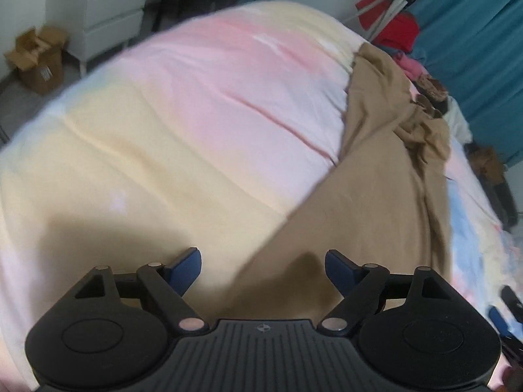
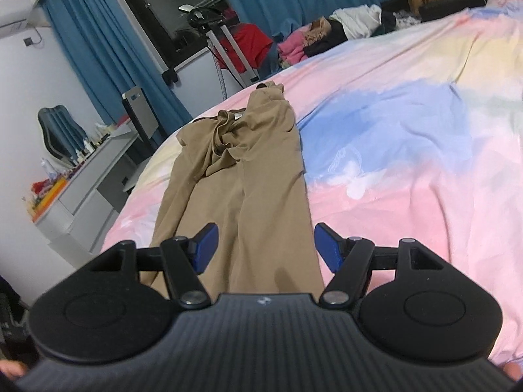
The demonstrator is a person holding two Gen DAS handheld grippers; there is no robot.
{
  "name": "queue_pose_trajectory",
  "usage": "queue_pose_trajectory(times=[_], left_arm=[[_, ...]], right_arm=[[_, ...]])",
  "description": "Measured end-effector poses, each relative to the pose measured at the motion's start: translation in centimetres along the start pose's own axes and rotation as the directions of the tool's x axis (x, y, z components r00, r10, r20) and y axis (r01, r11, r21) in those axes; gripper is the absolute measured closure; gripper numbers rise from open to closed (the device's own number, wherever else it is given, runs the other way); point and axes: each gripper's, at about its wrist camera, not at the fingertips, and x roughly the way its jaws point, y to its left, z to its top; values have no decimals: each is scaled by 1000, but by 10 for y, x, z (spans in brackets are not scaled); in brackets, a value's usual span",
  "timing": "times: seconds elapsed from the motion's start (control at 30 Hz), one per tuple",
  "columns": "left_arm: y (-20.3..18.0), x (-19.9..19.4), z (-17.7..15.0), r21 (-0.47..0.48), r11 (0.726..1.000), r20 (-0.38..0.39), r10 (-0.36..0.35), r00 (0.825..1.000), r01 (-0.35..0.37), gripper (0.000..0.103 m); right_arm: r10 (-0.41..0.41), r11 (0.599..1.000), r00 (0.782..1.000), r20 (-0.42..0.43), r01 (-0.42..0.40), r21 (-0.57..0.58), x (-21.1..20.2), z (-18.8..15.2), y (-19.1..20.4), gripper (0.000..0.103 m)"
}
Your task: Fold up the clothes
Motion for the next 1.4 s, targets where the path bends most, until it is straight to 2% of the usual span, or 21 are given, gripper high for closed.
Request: queue_pose_trajectory(times=[0.03, 0.1, 0.13, 0.17, 0.2, 0.27, 0.33, 0.43, 0.53, 0.63, 0.7, 0.8, 0.87, 0.93, 0.97, 1.03, 1.1, 1.23, 1.27, 1.3, 1.4], left_arm=[[-1, 0, -2, 6, 1000, -14, 3, 1000, -3, 26], [-3, -1, -8, 23, 1000, -38, 12, 999, -11, 53], [-7, -3, -11, 46, 999, -41, 23, 999, -21, 61], [-11, -4, -15, 73, 997, -43, 34, 999, -31, 83], [-18, -7, -18, 112, 993, -38, 44, 998, -39, 96], [-35, -19, -27, 210, 976, 17, 60, 998, -62, 97], [-58, -36, -42, 349, 932, 87, 68, 994, -95, 98], [-93, -60, -66, 525, 842, 161, 43, 986, -123, 98], [-127, -76, -92, 664, 737, 195, -8, 981, -126, 98], [-158, -73, -118, 774, 624, 167, -41, 985, -105, 98], [-169, -57, -133, 817, 570, 124, -30, 992, -85, 98], [-169, -23, -146, 840, 536, 74, 36, 997, -82, 97], [-162, -1, -146, 835, 546, 30, 78, 997, -68, 96], [-154, 0, -143, 816, 577, -4, 67, 998, -36, 91], [-149, -1, -141, 800, 600, -22, 51, 998, -13, 87], [-140, -11, -130, 742, 667, -68, -20, 997, 64, 73], [-130, -19, -120, 679, 721, -110, -86, 990, 138, 48], [-105, -28, -95, 536, 815, -120, -186, 975, 221, 35], [-97, -29, -87, 493, 836, -117, -209, 971, 240, 29], [-91, -29, -80, 456, 855, -109, -224, 968, 249, 25], [-84, -18, -66, 409, 893, -71, -174, 982, 188, 25]], right_arm=[[5, 1000, 1000, -5, -5, 4, 2, 0, -1, 35], [5, 1000, 1000, -16, -5, 5, 5, 0, -1, 35], [3, 1000, 1000, -23, -3, 4, 7, 0, -1, 35], [3, 1000, 1000, -31, -2, 7, 8, 0, -2, 35], [4, 1000, 999, -38, -4, 13, 9, -1, -3, 35], [6, 999, 999, -50, -4, 34, 10, -1, -6, 35], [-3, 998, 997, -75, 8, 60, 13, -3, -11, 35], [-15, 996, 995, -96, 23, 87, 17, -4, -17, 35], [-18, 993, 994, -104, 29, 111, 19, -3, -22, 35], [-26, 992, 994, -107, 39, 118, 19, -3, -24, 35], [-32, 992, 993, -111, 45, 118, 20, -3, -25, 35], [-31, 991, 992, -122, 46, 122, 20, -2, -28, 35], [-21, 992, 990, -142, 38, 121, 22, -3, -29, 35], [-11, 992, 985, -171, 32, 121, 25, -4, -32, 35], [-9, 991, 983, -182, 33, 127, 26, -5, -33, 35], [-5, 989, 981, -196, 34, 143, 28, -7, -36, 35], [-2, 987, 978, -207, 35, 156, 29, -9, -39, 35], [0, 988, 969, -247, 37, 147, 34, -16, -40, 35], [-1, 989, 967, -256, 38, 141, 35, -17, -40, 35], [-6, 990, 965, -263, 43, 134, 35, -18, -40, 35], [-35, 990, 959, -283, 71, 120, 38, -23, -41, 35]])
